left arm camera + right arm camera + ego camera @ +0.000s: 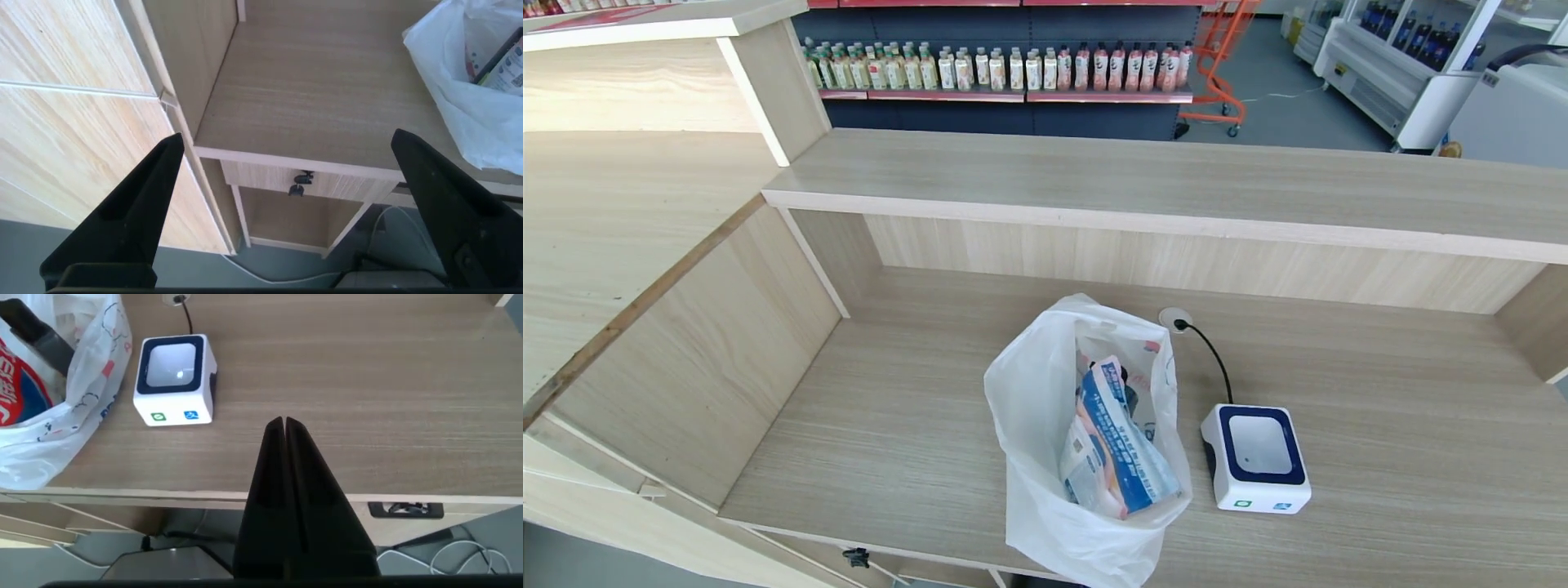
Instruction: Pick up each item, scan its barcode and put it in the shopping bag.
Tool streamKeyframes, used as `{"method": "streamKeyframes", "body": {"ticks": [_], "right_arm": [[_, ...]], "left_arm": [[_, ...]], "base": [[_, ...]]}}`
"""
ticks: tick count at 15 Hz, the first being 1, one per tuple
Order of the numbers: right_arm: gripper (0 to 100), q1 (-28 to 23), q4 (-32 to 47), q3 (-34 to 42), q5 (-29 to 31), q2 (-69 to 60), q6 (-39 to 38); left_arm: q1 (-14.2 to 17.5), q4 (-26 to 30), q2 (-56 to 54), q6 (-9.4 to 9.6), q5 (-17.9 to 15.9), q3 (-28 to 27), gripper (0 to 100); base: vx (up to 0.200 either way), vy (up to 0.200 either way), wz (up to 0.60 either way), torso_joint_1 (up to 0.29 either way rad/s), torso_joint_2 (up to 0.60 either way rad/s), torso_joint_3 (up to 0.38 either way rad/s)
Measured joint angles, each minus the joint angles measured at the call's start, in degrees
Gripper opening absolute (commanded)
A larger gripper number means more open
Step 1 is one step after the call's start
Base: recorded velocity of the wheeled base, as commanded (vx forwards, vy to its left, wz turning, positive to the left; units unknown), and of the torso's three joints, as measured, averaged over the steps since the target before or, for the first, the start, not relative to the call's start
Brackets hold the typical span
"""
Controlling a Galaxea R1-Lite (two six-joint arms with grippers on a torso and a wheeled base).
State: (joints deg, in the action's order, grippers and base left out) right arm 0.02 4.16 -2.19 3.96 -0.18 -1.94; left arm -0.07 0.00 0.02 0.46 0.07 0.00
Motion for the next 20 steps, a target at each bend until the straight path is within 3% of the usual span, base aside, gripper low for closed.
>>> {"method": "streamKeyframes", "body": {"ticks": [5,8,20], "right_arm": [[0,0.0,0.0,0.0,0.0,0.0,0.0],[0,0.0,-0.1,0.0,0.0,0.0,0.0],[0,0.0,0.0,0.0,0.0,0.1,0.0]], "left_arm": [[0.1,0.0,0.0,-0.06,-0.1,0.0,100],[0.0,0.0,0.0,-0.04,-0.1,0.0,100],[0.0,0.0,0.0,-0.2,-0.1,0.0,100]], "base": [[0.0,0.0,0.0,0.0,0.0,0.0],[0.2,0.0,0.0,-0.002,0.0,0.002],[0.0,0.0,0.0,0.0,0.0,0.0]]}}
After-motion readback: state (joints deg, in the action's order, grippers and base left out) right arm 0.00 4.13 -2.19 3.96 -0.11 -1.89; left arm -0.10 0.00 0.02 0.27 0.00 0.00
